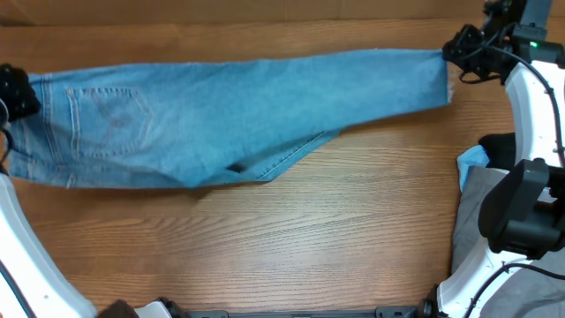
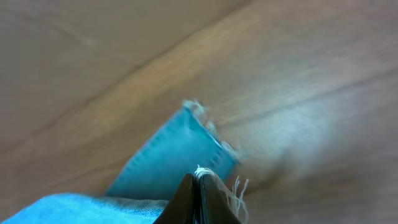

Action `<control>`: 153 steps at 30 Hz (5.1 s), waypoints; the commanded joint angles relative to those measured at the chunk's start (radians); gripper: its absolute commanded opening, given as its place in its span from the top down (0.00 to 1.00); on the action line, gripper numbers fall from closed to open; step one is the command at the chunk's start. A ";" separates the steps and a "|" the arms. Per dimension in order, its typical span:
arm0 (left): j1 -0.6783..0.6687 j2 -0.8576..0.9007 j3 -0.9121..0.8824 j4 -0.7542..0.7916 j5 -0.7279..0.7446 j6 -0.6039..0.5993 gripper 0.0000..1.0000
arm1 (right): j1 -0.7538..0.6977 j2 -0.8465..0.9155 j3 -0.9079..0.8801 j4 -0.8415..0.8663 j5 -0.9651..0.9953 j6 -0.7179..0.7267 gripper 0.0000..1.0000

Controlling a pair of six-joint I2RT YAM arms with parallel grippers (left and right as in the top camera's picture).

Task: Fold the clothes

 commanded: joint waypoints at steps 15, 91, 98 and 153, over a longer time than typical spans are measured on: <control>0.017 0.017 0.202 -0.086 -0.032 0.055 0.96 | -0.029 -0.080 0.024 0.072 -0.076 -0.018 0.96; 0.031 0.055 -0.167 -0.392 -0.024 -0.024 0.96 | 0.068 0.037 -0.529 -0.115 0.246 0.174 0.32; 0.024 0.055 -0.167 -0.394 -0.024 -0.024 0.96 | 0.068 0.060 -0.529 -0.186 0.274 0.177 0.76; 0.001 -0.046 0.080 -0.340 0.051 0.152 0.96 | 0.044 0.167 0.288 -0.451 0.291 -0.011 0.96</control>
